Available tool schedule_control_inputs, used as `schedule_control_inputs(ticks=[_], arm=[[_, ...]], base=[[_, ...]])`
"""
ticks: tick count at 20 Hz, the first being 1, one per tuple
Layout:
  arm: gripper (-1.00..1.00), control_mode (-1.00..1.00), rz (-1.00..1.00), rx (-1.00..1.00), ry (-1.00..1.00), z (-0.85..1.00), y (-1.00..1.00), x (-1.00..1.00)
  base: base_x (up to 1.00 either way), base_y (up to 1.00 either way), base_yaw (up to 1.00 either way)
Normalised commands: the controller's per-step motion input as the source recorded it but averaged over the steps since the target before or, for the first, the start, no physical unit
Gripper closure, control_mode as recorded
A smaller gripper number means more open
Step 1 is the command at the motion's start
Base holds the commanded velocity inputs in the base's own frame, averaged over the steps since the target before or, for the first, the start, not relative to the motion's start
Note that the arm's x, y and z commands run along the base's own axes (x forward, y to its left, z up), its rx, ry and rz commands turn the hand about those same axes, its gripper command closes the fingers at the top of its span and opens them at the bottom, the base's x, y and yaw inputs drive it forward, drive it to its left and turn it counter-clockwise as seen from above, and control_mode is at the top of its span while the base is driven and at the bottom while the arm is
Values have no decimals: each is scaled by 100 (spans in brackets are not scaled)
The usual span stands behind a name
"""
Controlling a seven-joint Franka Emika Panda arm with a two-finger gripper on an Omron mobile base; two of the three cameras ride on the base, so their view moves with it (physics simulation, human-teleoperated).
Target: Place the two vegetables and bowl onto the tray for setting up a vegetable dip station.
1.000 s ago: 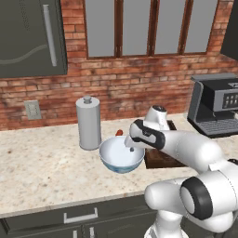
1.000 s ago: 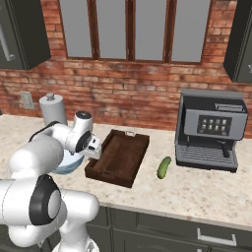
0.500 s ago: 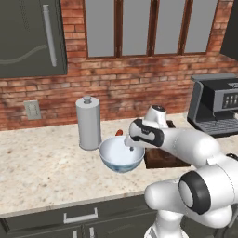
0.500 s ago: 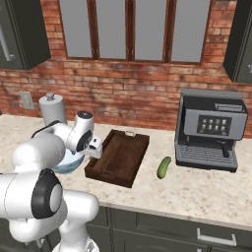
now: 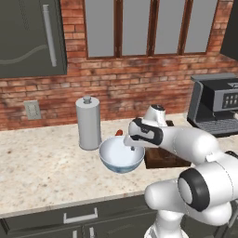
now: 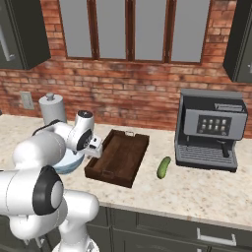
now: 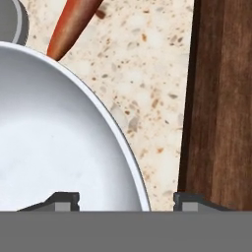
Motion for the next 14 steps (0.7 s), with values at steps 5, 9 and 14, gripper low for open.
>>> schedule_control_inputs(ticks=[5, 9, 14], arm=[[100, -100, 0, 0, 0, -8, 5, -11], [100, -100, 0, 0, 0, -1, 0, -14], [100, -100, 0, 0, -2, 18, -6, -14]], base=[[0, 0, 0], [0, 0, 0], [0, 0, 0]])
